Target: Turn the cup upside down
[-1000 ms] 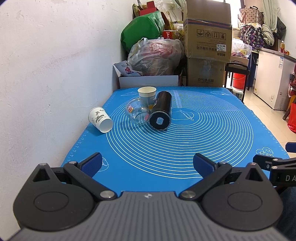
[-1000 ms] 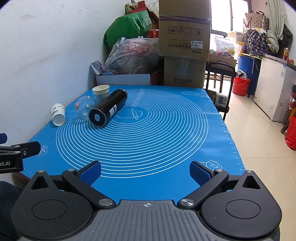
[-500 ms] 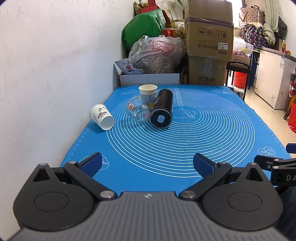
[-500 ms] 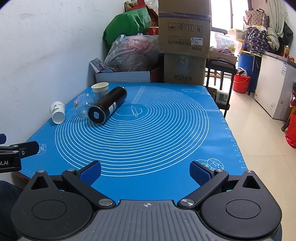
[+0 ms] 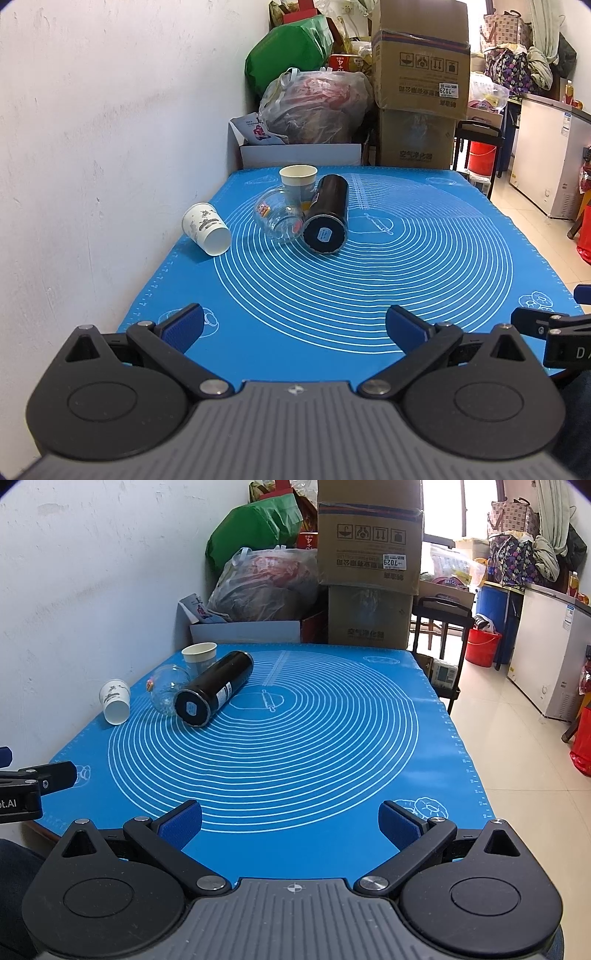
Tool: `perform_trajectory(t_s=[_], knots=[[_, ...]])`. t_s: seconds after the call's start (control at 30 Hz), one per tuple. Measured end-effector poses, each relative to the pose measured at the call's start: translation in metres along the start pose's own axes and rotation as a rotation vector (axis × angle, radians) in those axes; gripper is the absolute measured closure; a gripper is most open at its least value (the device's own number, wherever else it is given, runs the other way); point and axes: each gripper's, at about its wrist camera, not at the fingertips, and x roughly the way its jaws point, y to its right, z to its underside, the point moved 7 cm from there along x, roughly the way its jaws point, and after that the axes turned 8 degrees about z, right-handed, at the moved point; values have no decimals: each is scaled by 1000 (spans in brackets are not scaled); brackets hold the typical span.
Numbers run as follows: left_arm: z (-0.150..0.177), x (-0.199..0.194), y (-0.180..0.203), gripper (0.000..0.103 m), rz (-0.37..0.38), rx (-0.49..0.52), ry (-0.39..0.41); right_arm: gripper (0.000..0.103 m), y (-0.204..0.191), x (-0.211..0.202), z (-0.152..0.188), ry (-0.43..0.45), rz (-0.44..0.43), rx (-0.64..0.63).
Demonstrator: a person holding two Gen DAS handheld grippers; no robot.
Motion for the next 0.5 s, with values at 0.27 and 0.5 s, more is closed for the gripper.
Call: perform_trajectory(t_s=[0.27,0.5], knots=[[2,6,-3,0,-1,-2,-11,0,0,2,-1,-9,0,-6],[2,11,-2,0,-2,-1,-19,0,0,6,-3,-17,2,-6]])
